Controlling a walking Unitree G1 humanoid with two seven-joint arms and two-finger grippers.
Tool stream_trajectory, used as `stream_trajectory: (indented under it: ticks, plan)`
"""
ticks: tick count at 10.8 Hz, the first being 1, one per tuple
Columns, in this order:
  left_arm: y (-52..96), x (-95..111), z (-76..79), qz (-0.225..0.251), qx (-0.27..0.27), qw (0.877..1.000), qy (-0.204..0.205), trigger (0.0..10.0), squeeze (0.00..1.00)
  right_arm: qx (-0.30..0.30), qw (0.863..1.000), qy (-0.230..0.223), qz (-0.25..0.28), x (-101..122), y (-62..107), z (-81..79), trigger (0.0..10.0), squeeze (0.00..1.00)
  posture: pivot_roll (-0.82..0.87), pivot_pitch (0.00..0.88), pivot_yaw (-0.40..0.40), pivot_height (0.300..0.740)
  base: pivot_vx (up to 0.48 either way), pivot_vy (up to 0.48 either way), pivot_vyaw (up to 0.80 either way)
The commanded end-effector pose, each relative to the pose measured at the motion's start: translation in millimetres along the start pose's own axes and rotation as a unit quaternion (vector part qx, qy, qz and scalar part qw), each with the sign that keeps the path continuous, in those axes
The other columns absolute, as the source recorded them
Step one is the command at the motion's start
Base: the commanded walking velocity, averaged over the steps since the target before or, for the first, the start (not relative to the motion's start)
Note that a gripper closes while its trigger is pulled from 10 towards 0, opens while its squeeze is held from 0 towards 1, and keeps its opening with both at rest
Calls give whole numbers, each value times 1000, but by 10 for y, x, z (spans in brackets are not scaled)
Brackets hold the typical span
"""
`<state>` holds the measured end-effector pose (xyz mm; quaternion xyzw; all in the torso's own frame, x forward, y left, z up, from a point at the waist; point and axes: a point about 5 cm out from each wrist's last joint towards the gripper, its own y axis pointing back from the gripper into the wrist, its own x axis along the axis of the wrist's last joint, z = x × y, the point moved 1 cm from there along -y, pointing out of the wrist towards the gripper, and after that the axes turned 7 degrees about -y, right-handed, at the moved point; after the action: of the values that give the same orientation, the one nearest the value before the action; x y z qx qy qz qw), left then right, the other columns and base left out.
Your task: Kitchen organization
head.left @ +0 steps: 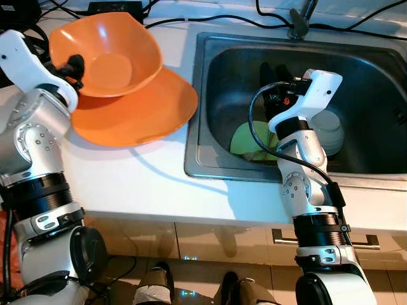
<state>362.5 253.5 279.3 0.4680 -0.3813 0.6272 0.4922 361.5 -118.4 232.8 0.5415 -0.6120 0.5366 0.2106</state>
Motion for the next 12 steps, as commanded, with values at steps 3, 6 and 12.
stream_trajectory:
  ticks: [3,6,12]
  plan:
    - [-17,-100,36,-21,-4,1000,14,6667,0,-3,1000,6,1,29,16,27,10000,0,156,214,-24,740,0,0,0]
    - [1,-96,48,-14,-11,1000,21,0,0,-3,1000,6,0,30,13,38,10000,0,157,203,-28,740,0,0,0]
    - [5,-101,83,-15,-22,999,26,0,0,-3,1000,3,-5,19,5,35,10000,0,154,208,-31,740,0,0,0]
